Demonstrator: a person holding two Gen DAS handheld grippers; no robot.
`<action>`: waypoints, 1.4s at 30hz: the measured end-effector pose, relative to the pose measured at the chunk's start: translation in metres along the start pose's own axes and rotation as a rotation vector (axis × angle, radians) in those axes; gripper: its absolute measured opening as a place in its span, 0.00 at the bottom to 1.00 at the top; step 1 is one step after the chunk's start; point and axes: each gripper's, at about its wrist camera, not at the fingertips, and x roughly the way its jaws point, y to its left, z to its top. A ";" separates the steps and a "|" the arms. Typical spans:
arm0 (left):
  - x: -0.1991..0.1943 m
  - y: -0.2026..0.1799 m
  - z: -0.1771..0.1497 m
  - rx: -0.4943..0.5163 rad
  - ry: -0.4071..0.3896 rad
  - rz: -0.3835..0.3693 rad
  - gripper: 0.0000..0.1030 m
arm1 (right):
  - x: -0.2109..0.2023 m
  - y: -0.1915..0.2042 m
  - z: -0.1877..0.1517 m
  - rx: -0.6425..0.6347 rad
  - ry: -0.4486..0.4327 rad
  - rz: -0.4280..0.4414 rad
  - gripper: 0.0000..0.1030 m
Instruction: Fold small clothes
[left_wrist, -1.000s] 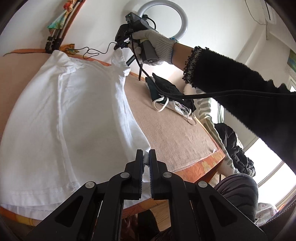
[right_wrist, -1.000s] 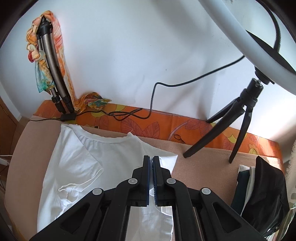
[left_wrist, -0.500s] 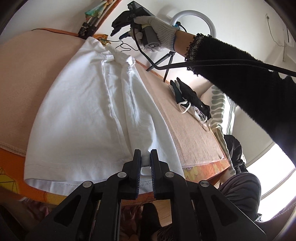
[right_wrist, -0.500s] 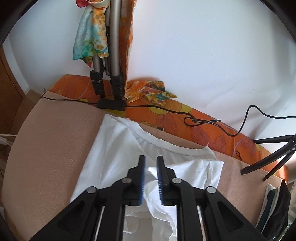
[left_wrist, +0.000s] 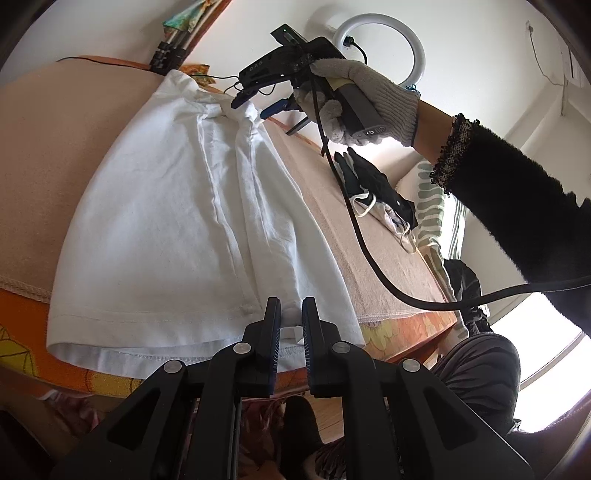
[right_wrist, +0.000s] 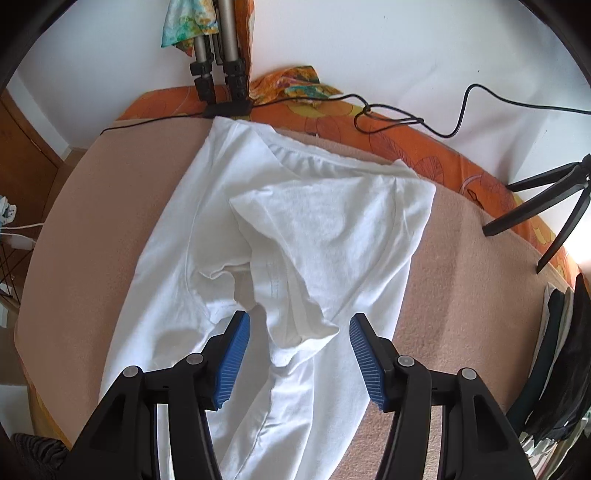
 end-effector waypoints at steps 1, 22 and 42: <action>0.000 -0.001 -0.001 0.000 0.003 -0.003 0.10 | 0.005 0.002 -0.002 -0.007 0.012 -0.018 0.53; 0.003 -0.004 0.001 0.017 -0.046 0.045 0.05 | -0.003 0.004 -0.004 -0.033 -0.026 -0.048 0.05; -0.045 -0.007 -0.001 0.094 -0.021 0.064 0.15 | -0.022 0.022 -0.006 0.013 -0.148 0.271 0.34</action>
